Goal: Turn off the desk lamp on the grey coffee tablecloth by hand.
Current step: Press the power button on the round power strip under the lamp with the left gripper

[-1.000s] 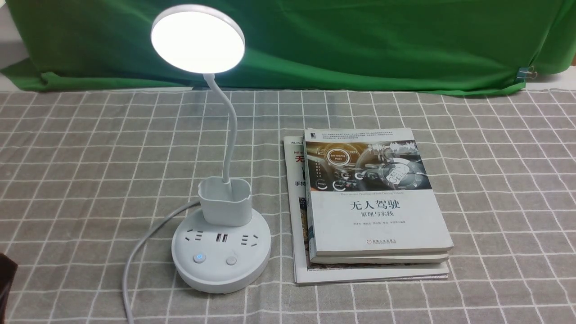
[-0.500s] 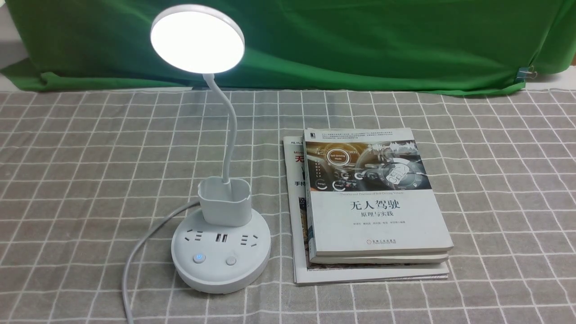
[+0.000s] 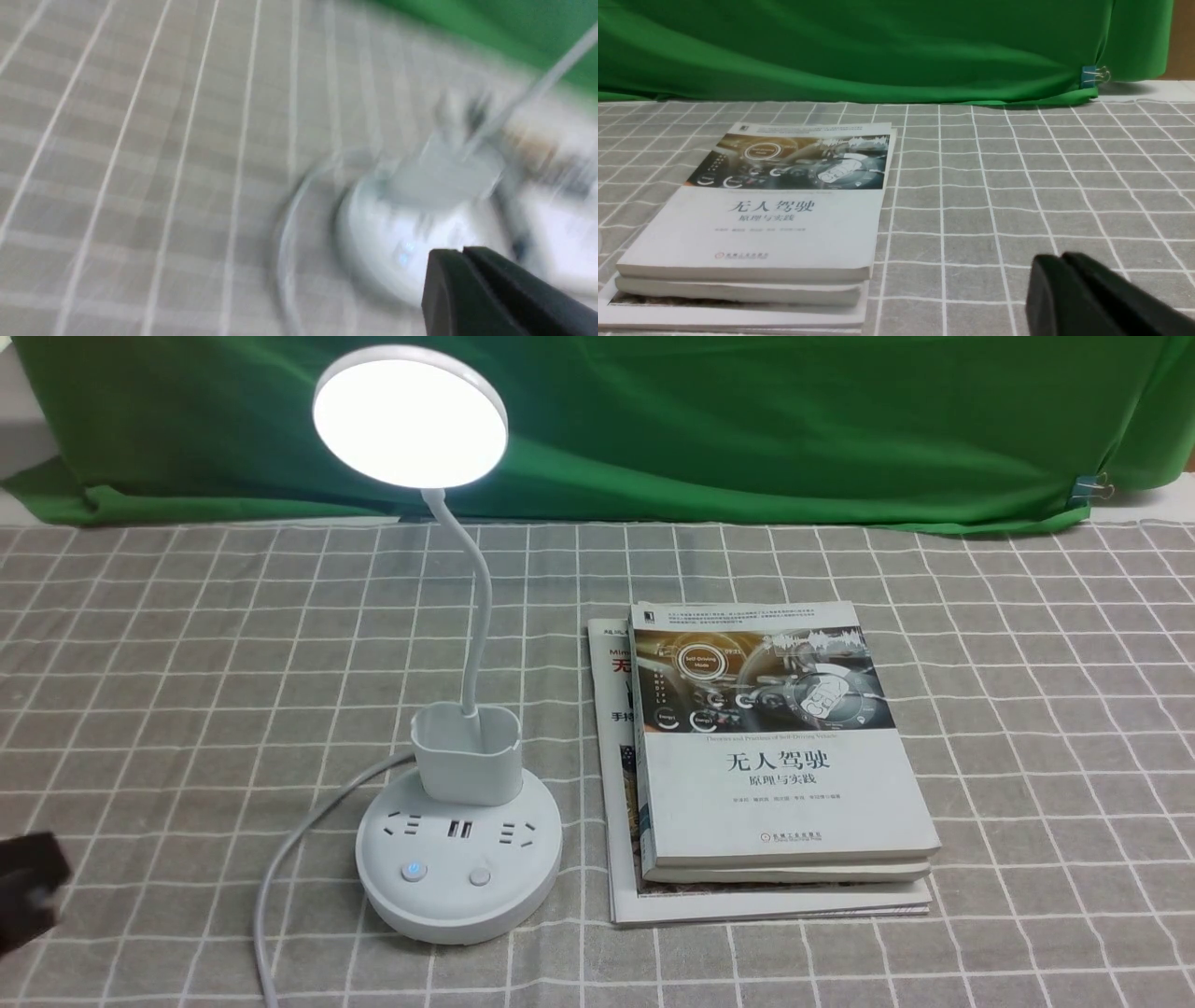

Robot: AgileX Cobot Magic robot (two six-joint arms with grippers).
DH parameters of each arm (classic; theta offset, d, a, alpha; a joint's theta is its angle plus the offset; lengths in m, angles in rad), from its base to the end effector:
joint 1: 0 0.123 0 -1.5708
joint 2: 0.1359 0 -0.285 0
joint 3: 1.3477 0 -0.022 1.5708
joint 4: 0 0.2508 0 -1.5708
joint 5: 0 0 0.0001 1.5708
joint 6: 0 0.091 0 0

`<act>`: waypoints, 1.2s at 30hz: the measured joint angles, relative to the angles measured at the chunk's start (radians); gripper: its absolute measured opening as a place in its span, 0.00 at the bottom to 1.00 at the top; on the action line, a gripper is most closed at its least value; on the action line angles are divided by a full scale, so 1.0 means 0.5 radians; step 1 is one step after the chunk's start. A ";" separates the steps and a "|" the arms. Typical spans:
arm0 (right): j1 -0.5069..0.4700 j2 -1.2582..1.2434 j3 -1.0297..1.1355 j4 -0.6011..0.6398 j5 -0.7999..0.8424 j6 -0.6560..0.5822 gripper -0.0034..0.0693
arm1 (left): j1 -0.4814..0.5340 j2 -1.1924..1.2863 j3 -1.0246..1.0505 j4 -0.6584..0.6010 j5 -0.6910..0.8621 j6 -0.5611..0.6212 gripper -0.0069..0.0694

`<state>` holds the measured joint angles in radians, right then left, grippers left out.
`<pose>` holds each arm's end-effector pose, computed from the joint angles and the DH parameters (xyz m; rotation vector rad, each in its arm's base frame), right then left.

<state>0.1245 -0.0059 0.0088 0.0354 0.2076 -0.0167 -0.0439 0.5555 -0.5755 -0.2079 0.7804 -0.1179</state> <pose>0.0552 0.0076 0.1917 -0.0957 1.6925 0.1128 0.0977 -0.0175 0.2980 -0.1700 2.2390 -0.3313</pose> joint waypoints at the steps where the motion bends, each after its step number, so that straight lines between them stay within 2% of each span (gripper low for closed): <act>1: 0.000 0.000 0.000 0.000 0.000 0.000 0.10 | 0.000 0.126 -0.066 0.000 0.090 0.082 0.09; 5: 0.000 0.000 0.000 0.000 0.000 0.000 0.10 | 0.000 0.538 -0.233 -0.019 0.308 0.296 0.09; 11: 0.000 0.000 0.000 0.000 0.000 0.000 0.10 | -0.117 1.060 -0.355 -0.033 0.298 0.363 0.09; 13: 0.000 0.000 0.000 0.000 0.000 0.000 0.10 | -0.215 1.191 -0.386 -0.030 0.270 0.350 0.09; 15: 0.000 0.000 0.000 0.000 0.000 0.000 0.10 | -0.421 1.376 -0.446 -0.008 0.272 0.236 0.08; 21: 0.000 0.000 0.000 0.000 0.000 0.000 0.10 | -0.854 1.660 -0.627 0.130 0.230 -0.014 0.08; 24: 0.000 0.000 0.000 0.000 0.000 0.000 0.10 | -0.987 1.810 -0.775 0.136 0.228 -0.074 0.08; 36: 0.000 0.000 0.000 0.000 0.000 0.000 0.10 | -1.011 2.301 -1.140 0.173 0.214 -0.062 0.08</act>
<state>0.1245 -0.0059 0.0088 0.0354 0.2076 -0.0167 -0.5493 1.7061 -1.1457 -0.1212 0.8873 -0.1489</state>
